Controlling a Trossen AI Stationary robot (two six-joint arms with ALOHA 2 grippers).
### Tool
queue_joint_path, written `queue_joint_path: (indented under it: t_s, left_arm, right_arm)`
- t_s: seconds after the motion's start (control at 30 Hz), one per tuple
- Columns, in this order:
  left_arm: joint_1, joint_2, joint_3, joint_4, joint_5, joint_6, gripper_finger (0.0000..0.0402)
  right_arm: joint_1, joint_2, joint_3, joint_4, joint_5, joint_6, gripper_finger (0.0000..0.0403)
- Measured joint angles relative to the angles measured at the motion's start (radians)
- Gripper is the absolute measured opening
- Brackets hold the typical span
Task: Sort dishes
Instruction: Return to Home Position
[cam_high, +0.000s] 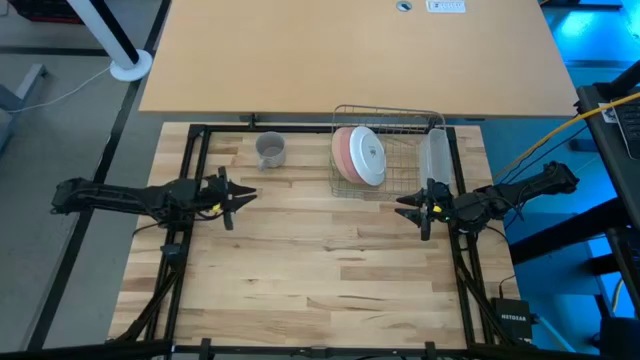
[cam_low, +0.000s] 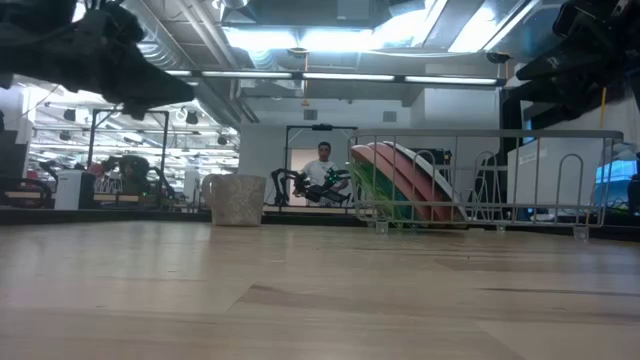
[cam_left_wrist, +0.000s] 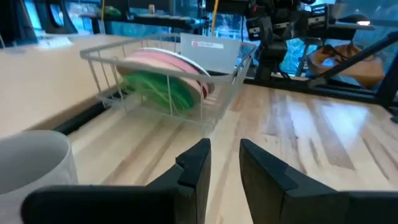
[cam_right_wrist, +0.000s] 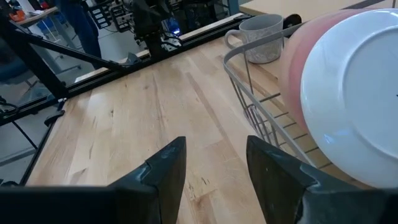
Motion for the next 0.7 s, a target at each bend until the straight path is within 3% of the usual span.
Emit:
queue_joint_path:
  t_s: [0.2, 0.33, 0.53, 0.7]
  left_arm:
    - [-0.029, -0.189, -0.001, -0.125, 0.000, 0.004, 0.0076]
    - [-0.034, -0.290, -0.001, -0.167, 0.000, 0.038, 0.0076]
    - [-0.033, -0.438, -0.001, -0.358, -0.001, -0.037, 0.0076]
    - [-0.033, -0.433, 0.000, -0.395, -0.004, -0.059, 0.0076]
  right_arm:
    - [0.000, -0.067, 0.000, -0.015, 0.000, -0.024, 0.0172]
    - [0.000, -0.168, 0.001, -0.059, 0.000, -0.030, 0.0172]
    - [0.000, -0.340, 0.001, -0.165, 0.000, -0.032, 0.0172]
    - [0.000, -0.382, 0.007, -0.187, 0.004, -0.101, 0.0172]
